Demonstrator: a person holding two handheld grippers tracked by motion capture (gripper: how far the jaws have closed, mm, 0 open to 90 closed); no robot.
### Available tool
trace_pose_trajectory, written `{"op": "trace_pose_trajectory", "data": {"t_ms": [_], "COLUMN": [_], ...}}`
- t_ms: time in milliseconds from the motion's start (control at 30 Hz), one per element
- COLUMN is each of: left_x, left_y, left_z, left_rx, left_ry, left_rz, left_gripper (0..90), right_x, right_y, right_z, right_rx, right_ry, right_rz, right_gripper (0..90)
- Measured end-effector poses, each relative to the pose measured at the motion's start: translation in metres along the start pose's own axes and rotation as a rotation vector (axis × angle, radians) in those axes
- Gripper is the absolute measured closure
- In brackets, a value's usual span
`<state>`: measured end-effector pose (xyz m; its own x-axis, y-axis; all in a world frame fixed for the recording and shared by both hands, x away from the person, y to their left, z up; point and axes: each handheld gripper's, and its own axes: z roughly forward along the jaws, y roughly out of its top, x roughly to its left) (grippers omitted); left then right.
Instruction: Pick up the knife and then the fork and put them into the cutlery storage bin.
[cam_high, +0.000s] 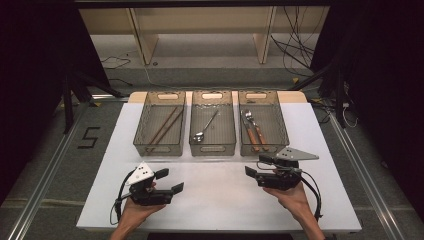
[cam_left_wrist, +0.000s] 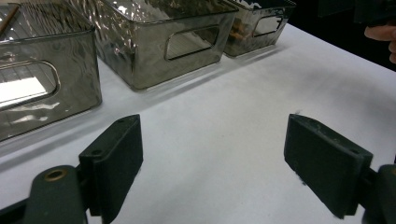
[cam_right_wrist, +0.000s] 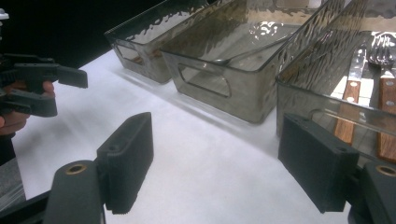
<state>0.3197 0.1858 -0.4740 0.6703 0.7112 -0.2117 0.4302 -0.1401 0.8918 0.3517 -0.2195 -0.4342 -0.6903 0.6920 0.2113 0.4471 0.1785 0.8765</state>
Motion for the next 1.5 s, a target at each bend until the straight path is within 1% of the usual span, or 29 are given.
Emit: {"op": "trace_pose_trajectory", "data": {"t_ms": [67,100,167,233,333,433,500,567,633,767,867,900,1067,1133,1200,1433,1500], "left_x": [0.0,-0.001,-0.002,-0.004,-0.005,-0.005,-0.004,-0.005,-0.006,-0.007,-0.007,-0.007,-0.007,-0.006,-0.006,-0.006,-0.005], "left_y": [0.001,0.0,0.0,0.0,-0.001,-0.002,-0.002,-0.002,-0.003,-0.004,-0.004,-0.004,-0.005,-0.004,-0.005,-0.005,-0.005], "left_z": [0.001,0.001,0.001,0.001,-0.001,-0.002,-0.002,-0.002,-0.001,-0.001,-0.001,-0.001,-0.001,-0.001,-0.001,0.0,0.0], "left_rx": [0.0,0.003,0.005,0.007,0.008,0.011,0.012,0.013,0.017,0.022,0.023,0.027,0.031,0.03,0.026,0.029,0.028], "left_ry": [-0.002,-0.004,-0.007,-0.01,-0.01,-0.008,-0.015,-0.018,-0.022,-0.026,-0.029,-0.029,-0.032,-0.032,-0.032,-0.034,-0.032], "left_rz": [0.002,0.01,0.007,0.018,0.021,0.027,0.027,0.025,0.026,0.029,0.03,0.035,0.031,0.035,0.028,0.033,0.026], "left_gripper": [19.3,19.3,19.3,19.3,19.3,19.3,19.3,19.3,19.3,19.2,19.2,19.1,18.7,18.8,18.7,18.7,18.7], "right_x": [0.0,0.001,0.001,0.001,0.002,0.004,0.005,0.007,0.008,0.01,0.011,0.011,0.012,0.011,0.011,0.01,0.01], "right_y": [-0.004,-0.006,-0.01,-0.014,-0.019,-0.025,-0.028,-0.032,-0.036,-0.041,-0.043,-0.043,-0.043,-0.043,-0.043,-0.043,-0.043], "right_z": [-0.002,-0.003,-0.005,-0.007,-0.009,-0.01,-0.011,-0.012,-0.012,-0.011,-0.01,-0.01,-0.011,-0.011,-0.011,-0.012,-0.012], "right_rx": [0.0,-0.001,-0.004,-0.005,0.001,0.006,0.005,0.001,0.0,0.009,0.011,0.01,0.0,-0.002,-0.003,-0.007,-0.005], "right_ry": [0.004,0.003,0.003,0.004,0.003,0.007,0.015,0.009,0.017,0.017,0.015,0.015,0.013,0.013,0.011,0.006,0.005], "right_rz": [0.0,0.003,0.009,0.017,0.008,0.012,0.012,0.006,0.01,0.007,0.001,0.002,0.001,0.001,0.0,0.004,0.004], "right_gripper": [26.9,26.9,26.8,26.6,25.8,25.5,25.3,25.0,24.6,22.3,20.9,20.6,19.6,19.4,19.2,18.9,18.9]}}
